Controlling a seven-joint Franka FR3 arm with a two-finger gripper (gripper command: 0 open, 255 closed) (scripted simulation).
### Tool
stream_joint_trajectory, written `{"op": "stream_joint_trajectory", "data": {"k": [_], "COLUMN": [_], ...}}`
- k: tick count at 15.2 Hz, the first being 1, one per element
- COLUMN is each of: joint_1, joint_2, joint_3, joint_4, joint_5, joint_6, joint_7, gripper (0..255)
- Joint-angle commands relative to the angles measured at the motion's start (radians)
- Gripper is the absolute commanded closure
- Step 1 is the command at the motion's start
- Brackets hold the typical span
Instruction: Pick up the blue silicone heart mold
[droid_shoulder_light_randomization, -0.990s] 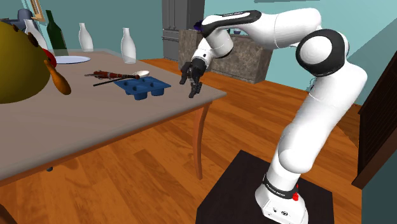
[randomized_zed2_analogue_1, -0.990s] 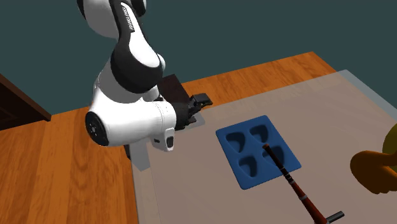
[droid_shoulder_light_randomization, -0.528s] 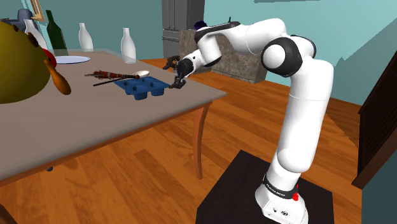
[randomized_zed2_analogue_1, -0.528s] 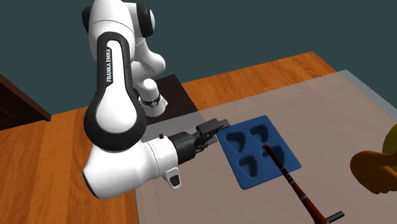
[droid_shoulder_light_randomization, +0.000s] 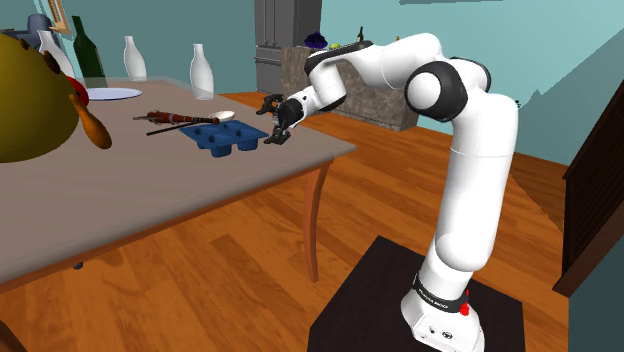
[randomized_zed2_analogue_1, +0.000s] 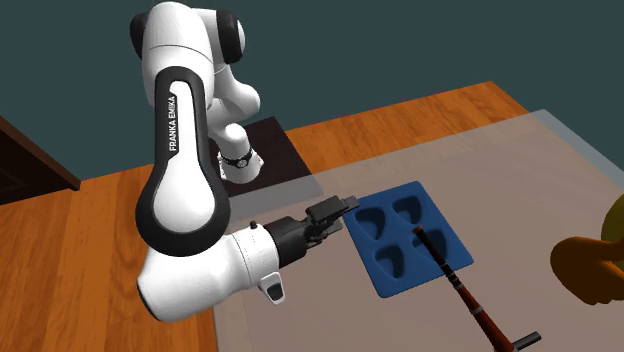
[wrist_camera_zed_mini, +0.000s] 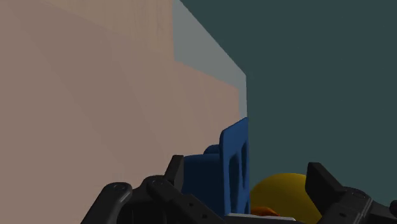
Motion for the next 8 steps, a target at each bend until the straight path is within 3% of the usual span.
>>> {"op": "stream_joint_trajectory", "data": {"k": [1,8], "joint_1": [0.003,0.008], "joint_2": [0.017,0.021], "joint_3": [0.003,0.007], "joint_4": [-0.004,-0.009], "joint_5": [-0.005,-0.003], "joint_6": [0.010,0.020], "joint_7": [-0.003,-0.008], "gripper": [255,255]}}
